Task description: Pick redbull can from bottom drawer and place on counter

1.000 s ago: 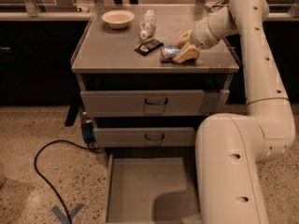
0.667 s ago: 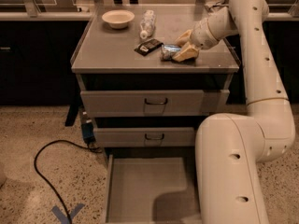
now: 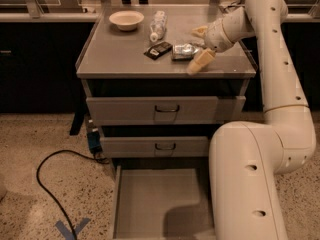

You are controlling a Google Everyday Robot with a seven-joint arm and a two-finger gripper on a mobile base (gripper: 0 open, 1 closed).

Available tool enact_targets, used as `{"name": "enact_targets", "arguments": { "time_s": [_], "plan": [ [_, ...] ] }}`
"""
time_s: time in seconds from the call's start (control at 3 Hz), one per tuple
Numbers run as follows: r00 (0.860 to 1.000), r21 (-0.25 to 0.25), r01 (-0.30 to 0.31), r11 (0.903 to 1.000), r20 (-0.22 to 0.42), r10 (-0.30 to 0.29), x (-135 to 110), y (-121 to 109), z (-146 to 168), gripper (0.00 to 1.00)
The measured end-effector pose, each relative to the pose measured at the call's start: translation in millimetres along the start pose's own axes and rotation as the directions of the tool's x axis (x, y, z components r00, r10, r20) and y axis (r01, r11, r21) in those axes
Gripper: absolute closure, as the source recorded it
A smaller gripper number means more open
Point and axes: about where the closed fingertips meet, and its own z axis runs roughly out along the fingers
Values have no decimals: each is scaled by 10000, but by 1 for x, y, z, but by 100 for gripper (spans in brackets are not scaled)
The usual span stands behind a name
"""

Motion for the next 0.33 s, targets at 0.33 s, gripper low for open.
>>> {"name": "enact_targets", "arguments": {
  "time_s": [0.33],
  "plan": [
    [10000, 0, 0, 10000, 0, 0, 0, 0, 0, 0]
  ]
}}
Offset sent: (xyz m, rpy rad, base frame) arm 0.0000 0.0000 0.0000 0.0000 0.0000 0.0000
